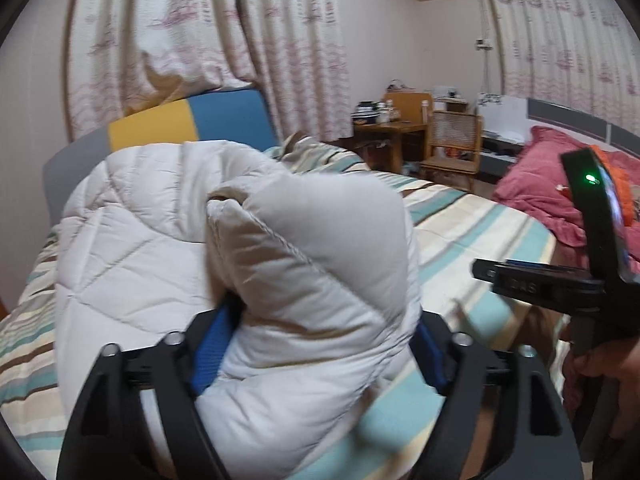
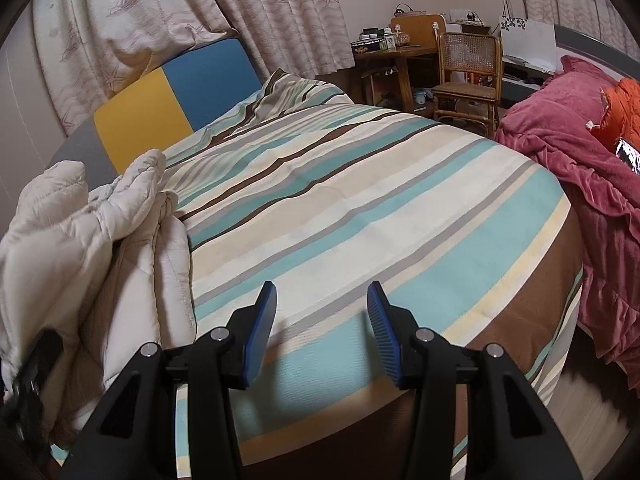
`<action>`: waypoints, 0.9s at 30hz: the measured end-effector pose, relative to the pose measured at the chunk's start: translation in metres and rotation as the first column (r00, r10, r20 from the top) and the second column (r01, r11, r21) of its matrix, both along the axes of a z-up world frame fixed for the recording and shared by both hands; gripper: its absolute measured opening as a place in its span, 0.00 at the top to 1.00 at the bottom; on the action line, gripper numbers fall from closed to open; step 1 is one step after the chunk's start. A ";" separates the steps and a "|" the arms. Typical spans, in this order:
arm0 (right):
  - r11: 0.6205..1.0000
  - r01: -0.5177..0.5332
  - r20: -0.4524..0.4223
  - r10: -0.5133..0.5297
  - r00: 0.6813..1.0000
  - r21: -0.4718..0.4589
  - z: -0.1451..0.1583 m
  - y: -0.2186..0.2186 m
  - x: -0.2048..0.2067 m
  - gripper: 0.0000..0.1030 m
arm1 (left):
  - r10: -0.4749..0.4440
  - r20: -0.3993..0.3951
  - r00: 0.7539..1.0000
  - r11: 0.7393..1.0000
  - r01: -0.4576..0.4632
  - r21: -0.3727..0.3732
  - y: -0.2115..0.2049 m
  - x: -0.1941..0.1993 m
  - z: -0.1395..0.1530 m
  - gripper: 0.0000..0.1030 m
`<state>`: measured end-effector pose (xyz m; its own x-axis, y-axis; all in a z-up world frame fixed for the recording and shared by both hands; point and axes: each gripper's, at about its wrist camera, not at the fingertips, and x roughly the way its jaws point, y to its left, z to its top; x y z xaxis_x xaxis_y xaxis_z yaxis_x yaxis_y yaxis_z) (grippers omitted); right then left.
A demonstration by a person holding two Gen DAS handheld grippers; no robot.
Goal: Fold large clothes
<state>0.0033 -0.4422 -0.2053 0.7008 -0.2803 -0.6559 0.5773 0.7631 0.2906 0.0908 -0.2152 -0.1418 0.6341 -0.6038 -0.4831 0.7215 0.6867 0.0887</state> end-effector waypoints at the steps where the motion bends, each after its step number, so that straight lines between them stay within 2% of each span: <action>1: 1.000 0.001 0.000 -0.001 1.000 -0.001 0.000 0.000 0.000 0.54 | -0.009 0.001 1.000 1.000 0.009 -0.004 0.001 -0.001 0.000 0.22; 3: 1.000 -0.001 -0.005 0.001 1.000 -0.005 0.000 0.001 0.001 0.54 | -0.017 -0.019 1.000 1.000 0.017 -0.021 0.005 0.001 0.001 0.22; 8: 1.000 -0.001 -0.016 0.001 1.000 -0.010 0.000 0.001 0.002 0.54 | -0.065 -0.101 0.993 0.984 0.047 -0.173 0.030 0.000 0.014 0.22; 13: 1.000 -0.014 -0.020 0.013 1.000 -0.015 0.001 0.005 0.004 0.54 | -0.084 -0.129 0.988 0.988 0.066 -0.143 0.025 0.003 0.014 0.22; 16: 0.999 -0.024 -0.023 0.024 0.999 -0.026 0.003 0.009 0.007 0.54 | -0.109 -0.179 0.978 0.981 0.077 -0.176 0.029 0.008 0.015 0.22; 18: 0.999 -0.033 -0.024 0.033 0.999 -0.027 0.005 0.011 0.009 0.54 | -0.138 -0.225 0.965 0.971 0.086 -0.224 0.037 0.013 0.018 0.22; 22: 0.998 -0.056 -0.020 0.055 0.998 -0.035 0.009 0.016 0.013 0.54 | -0.182 -0.295 0.938 0.932 0.069 -0.357 0.065 0.018 0.031 0.22; 24: 0.997 -0.063 -0.020 0.062 0.998 -0.042 0.010 0.018 0.016 0.54 | -0.175 -0.289 0.941 0.923 0.054 -0.381 0.078 0.014 0.041 0.20; 27: 0.996 -0.077 -0.024 0.076 0.997 -0.050 0.013 0.018 0.019 0.54 | -0.142 -0.239 0.961 0.913 0.034 -0.406 0.100 0.006 0.053 0.20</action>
